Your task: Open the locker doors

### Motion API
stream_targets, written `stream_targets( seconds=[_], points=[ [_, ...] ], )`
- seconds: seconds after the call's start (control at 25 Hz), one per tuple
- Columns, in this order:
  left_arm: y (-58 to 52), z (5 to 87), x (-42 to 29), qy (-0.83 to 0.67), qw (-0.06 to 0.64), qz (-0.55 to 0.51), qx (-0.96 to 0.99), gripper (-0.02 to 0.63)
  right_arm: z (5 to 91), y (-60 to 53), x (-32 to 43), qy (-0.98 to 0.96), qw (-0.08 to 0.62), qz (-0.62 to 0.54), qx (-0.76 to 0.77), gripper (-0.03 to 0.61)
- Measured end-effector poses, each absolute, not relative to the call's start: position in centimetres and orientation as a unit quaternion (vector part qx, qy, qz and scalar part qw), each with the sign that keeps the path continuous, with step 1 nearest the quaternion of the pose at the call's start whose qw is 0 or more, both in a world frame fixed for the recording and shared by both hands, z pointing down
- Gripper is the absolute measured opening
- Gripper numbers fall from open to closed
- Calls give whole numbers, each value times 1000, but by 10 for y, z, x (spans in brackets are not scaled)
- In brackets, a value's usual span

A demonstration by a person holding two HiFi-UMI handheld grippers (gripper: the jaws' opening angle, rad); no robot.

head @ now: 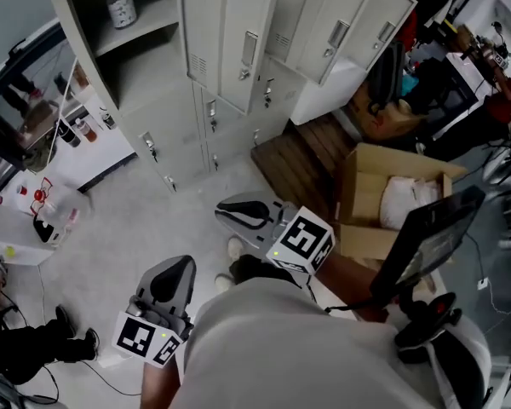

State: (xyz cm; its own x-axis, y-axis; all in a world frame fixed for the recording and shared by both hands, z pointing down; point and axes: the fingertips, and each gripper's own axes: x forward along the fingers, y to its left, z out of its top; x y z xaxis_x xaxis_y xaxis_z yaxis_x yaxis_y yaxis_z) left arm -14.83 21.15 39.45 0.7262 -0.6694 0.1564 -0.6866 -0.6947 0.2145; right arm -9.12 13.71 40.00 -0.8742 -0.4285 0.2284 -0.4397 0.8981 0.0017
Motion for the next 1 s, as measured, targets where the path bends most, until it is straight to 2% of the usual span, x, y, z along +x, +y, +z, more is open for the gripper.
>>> stream_targets(
  seconds=[1.0],
  points=[
    [213,402,-107,-326,140,44,934,9,403,151,-50,-958,127,43,255,34]
  ],
)
